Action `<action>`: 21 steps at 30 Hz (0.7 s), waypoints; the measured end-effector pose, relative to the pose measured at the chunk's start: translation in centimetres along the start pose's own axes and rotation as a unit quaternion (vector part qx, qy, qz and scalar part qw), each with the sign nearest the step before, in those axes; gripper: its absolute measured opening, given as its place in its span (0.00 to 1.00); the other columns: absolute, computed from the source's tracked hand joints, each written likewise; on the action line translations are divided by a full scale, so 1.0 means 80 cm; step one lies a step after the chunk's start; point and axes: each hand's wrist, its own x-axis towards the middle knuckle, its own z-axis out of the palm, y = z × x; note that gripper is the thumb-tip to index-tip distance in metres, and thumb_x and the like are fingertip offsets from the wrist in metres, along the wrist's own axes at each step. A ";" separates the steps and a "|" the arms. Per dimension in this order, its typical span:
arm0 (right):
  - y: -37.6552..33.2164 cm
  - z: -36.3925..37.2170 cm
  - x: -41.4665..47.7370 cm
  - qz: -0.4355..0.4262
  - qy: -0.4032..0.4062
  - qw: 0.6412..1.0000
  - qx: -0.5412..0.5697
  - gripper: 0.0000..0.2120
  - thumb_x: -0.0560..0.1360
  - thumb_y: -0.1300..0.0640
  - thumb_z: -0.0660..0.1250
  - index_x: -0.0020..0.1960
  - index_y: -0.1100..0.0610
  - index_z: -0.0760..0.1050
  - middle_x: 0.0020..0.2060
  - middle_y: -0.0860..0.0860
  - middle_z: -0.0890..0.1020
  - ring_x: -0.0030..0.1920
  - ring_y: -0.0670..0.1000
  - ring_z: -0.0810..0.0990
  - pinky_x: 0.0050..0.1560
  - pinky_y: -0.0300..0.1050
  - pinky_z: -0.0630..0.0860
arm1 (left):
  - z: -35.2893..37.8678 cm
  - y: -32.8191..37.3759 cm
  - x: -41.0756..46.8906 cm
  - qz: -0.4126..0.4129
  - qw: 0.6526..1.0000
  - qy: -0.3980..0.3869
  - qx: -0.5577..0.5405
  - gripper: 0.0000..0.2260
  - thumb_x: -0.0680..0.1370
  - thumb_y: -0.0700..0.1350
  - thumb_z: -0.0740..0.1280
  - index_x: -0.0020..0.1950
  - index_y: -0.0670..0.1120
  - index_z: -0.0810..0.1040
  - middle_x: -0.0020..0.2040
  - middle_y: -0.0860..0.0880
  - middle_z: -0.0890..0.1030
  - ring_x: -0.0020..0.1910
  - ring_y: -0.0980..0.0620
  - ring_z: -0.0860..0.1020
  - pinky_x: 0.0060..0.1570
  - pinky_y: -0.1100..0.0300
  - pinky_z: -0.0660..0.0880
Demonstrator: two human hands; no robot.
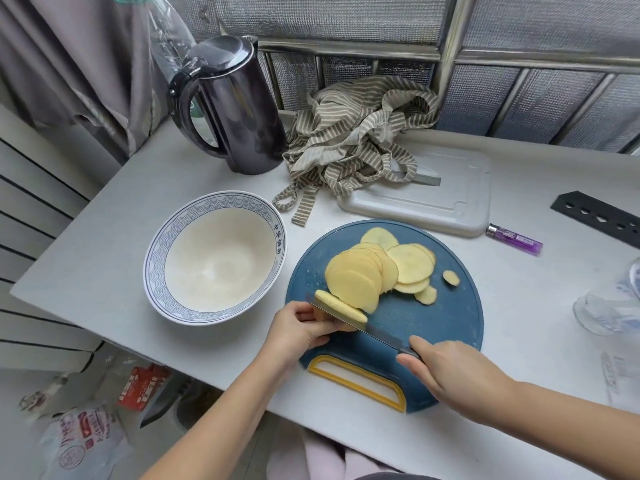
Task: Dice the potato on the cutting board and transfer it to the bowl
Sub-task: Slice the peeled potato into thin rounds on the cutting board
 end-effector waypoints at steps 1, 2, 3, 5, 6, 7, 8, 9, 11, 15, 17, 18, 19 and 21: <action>-0.004 -0.002 0.006 -0.003 -0.003 1.000 -0.004 0.33 0.65 0.31 0.25 0.47 0.48 0.60 0.30 0.45 0.66 0.30 0.49 0.66 0.34 0.43 0.62 | 0.000 0.000 0.000 -0.001 1.000 -0.001 0.005 0.37 0.50 0.51 0.82 0.56 0.43 0.77 0.52 0.46 0.83 0.52 0.49 0.81 0.47 0.56 0.81; -0.006 -0.003 0.012 -0.008 0.002 1.000 -0.007 0.32 0.65 0.31 0.25 0.47 0.48 0.59 0.30 0.45 0.65 0.31 0.49 0.66 0.33 0.43 0.61 | 0.000 -0.001 0.000 -0.001 1.000 0.001 0.007 0.39 0.49 0.52 0.83 0.57 0.44 0.77 0.52 0.47 0.83 0.52 0.50 0.81 0.46 0.56 0.81; -0.008 -0.002 0.017 -0.009 0.009 1.000 -0.006 0.33 0.64 0.32 0.24 0.47 0.49 0.59 0.30 0.45 0.66 0.33 0.50 0.67 0.34 0.44 0.61 | -0.001 -0.001 0.000 0.001 1.000 0.006 0.005 0.39 0.49 0.52 0.83 0.57 0.43 0.77 0.52 0.47 0.83 0.52 0.50 0.81 0.45 0.57 0.81; -0.008 0.000 0.027 -0.002 0.019 1.000 -0.002 0.34 0.67 0.31 0.24 0.47 0.50 0.60 0.33 0.46 0.71 0.36 0.52 0.70 0.37 0.45 0.63 | 0.001 -0.001 0.001 -0.002 1.000 0.015 0.001 0.34 0.54 0.47 0.83 0.57 0.42 0.76 0.51 0.46 0.83 0.51 0.50 0.82 0.44 0.58 0.81; -0.008 0.002 0.034 0.005 0.023 1.000 0.001 0.33 0.71 0.31 0.28 0.48 0.51 0.62 0.37 0.48 0.76 0.38 0.54 0.73 0.38 0.47 0.66 | 0.002 -0.001 0.000 -0.002 1.000 0.015 0.006 0.31 0.58 0.45 0.83 0.57 0.42 0.75 0.50 0.46 0.83 0.50 0.51 0.82 0.44 0.58 0.81; -0.010 0.001 0.042 0.013 0.024 1.000 -0.005 0.29 0.76 0.33 0.34 0.51 0.52 0.65 0.41 0.51 0.80 0.42 0.56 0.76 0.40 0.48 0.68 | 0.005 -0.003 -0.002 -0.001 1.000 0.014 0.014 0.29 0.61 0.43 0.82 0.57 0.42 0.75 0.50 0.46 0.83 0.50 0.52 0.82 0.44 0.59 0.81; -0.014 0.000 0.048 0.018 0.024 0.999 -0.016 0.26 0.79 0.36 0.39 0.52 0.53 0.66 0.44 0.53 0.81 0.45 0.56 0.78 0.41 0.49 0.69 | 0.008 -0.006 -0.005 0.000 1.000 0.014 0.021 0.28 0.62 0.42 0.82 0.57 0.42 0.74 0.50 0.46 0.82 0.49 0.52 0.82 0.45 0.59 0.81; -0.017 -0.002 0.053 0.019 0.023 0.999 -0.018 0.23 0.80 0.37 0.42 0.53 0.53 0.66 0.45 0.53 0.81 0.46 0.56 0.79 0.41 0.49 0.70 | 0.010 -0.008 -0.008 0.001 1.000 0.016 0.024 0.28 0.63 0.42 0.81 0.58 0.42 0.74 0.51 0.46 0.82 0.50 0.53 0.82 0.44 0.60 0.81; -0.021 -0.003 0.056 0.020 0.023 1.000 0.006 0.20 0.80 0.37 0.43 0.49 0.51 0.64 0.43 0.52 0.80 0.45 0.56 0.79 0.42 0.50 0.71 | 0.010 -0.007 -0.007 0.002 1.000 0.016 0.019 0.29 0.62 0.43 0.81 0.59 0.42 0.73 0.51 0.46 0.82 0.50 0.53 0.82 0.44 0.60 0.81; -0.012 -0.009 0.058 0.035 0.004 0.997 0.071 0.20 0.79 0.36 0.43 0.44 0.49 0.63 0.36 0.49 0.75 0.39 0.52 0.75 0.43 0.51 0.72 | 0.006 -0.005 -0.003 0.004 1.000 0.006 0.021 0.32 0.59 0.48 0.81 0.59 0.43 0.73 0.52 0.47 0.82 0.51 0.53 0.82 0.46 0.58 0.81; -0.011 -0.011 0.058 0.037 0.004 0.994 0.100 0.21 0.78 0.35 0.44 0.43 0.49 0.65 0.36 0.49 0.75 0.39 0.52 0.75 0.43 0.51 0.72 | 0.007 -0.005 -0.003 0.009 1.000 0.004 0.023 0.34 0.57 0.50 0.81 0.59 0.43 0.74 0.53 0.46 0.82 0.52 0.52 0.82 0.47 0.58 0.81; -0.012 -0.012 0.058 0.035 0.004 0.993 0.113 0.22 0.78 0.35 0.44 0.42 0.49 0.66 0.36 0.49 0.75 0.39 0.51 0.74 0.43 0.51 0.72 | 0.005 -0.006 -0.003 0.009 1.000 0.006 0.022 0.34 0.57 0.50 0.81 0.59 0.43 0.73 0.52 0.46 0.82 0.52 0.52 0.82 0.47 0.58 0.81; -0.012 -0.015 0.056 0.035 0.005 0.991 0.130 0.23 0.76 0.34 0.43 0.42 0.49 0.66 0.35 0.48 0.74 0.37 0.49 0.74 0.43 0.50 0.71 | 0.006 -0.005 -0.003 0.009 1.000 0.007 0.019 0.33 0.58 0.49 0.81 0.59 0.43 0.73 0.52 0.46 0.82 0.52 0.52 0.82 0.47 0.58 0.81; -0.011 -0.020 0.052 0.041 -0.001 0.983 0.177 0.26 0.75 0.33 0.44 0.41 0.52 0.68 0.33 0.48 0.73 0.34 0.48 0.72 0.41 0.48 0.70 | 0.007 -0.004 -0.005 0.010 1.000 0.010 0.011 0.31 0.59 0.48 0.80 0.58 0.44 0.73 0.52 0.46 0.82 0.51 0.52 0.82 0.47 0.59 0.81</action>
